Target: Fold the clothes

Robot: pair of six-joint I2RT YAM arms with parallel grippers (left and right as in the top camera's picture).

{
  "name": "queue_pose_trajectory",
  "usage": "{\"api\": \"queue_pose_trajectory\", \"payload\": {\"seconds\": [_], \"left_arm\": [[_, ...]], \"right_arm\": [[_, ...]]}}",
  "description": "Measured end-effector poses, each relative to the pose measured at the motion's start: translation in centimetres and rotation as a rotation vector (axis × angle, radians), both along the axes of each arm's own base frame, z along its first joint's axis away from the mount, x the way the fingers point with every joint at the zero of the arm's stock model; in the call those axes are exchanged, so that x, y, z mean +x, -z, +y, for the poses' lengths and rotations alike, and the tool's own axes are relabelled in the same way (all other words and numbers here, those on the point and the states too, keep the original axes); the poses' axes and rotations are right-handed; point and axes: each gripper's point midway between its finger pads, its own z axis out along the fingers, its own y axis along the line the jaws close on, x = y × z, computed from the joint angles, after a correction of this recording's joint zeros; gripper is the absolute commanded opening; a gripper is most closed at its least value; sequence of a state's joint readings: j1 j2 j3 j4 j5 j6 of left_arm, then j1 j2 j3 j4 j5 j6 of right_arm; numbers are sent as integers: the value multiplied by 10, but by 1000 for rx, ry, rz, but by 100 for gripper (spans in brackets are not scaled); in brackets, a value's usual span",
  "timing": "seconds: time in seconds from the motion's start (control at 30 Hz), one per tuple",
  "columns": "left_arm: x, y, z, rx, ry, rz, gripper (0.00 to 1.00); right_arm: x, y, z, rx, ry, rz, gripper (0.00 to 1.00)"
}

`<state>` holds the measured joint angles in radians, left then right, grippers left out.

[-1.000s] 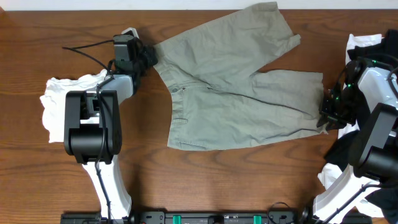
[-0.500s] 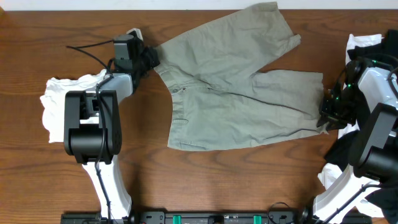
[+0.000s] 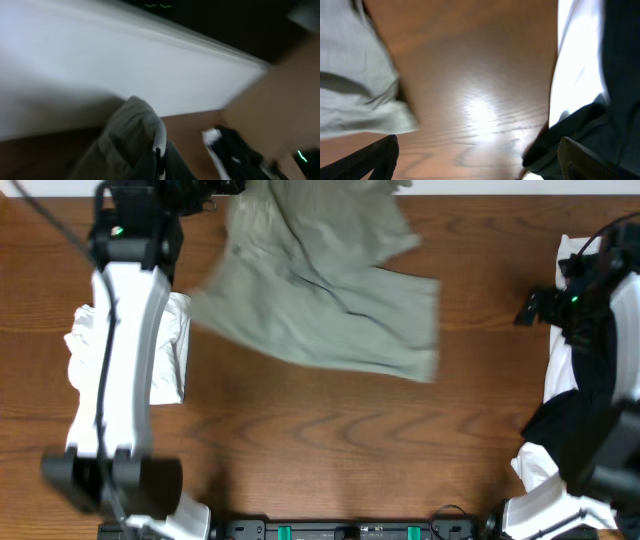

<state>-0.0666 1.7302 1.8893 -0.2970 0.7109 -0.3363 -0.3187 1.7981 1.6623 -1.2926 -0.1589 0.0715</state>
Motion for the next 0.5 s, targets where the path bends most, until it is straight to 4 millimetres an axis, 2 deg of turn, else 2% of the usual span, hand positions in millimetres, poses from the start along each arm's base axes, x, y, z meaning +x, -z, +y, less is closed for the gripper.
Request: {"api": "queue_pose_trajectory", "payload": {"seconds": [0.07,0.1,0.13,0.2,0.27,0.37,0.5], "left_arm": [[-35,-21,-19,18,84,-22,6],[-55,-24,-31,31,141,-14,6],[-65,-22,-37,43,173,-3,6],[-88,-9,-52,72,252,55,6],[-105,14,-59,104,308,150,6],[-126,51,-57,159,344,297,6],[-137,71,-49,221,331,369,6]], "right_arm": [[1,-22,7,-2,-14,-64,99],[-1,-32,13,2,-29,-92,99],[-1,-36,17,4,-40,-102,99],[-3,-39,27,18,-76,-104,99],[-3,-37,36,25,-112,-97,99],[-2,-32,52,33,-184,-87,99],[-4,-25,73,44,-257,-69,99]]}}
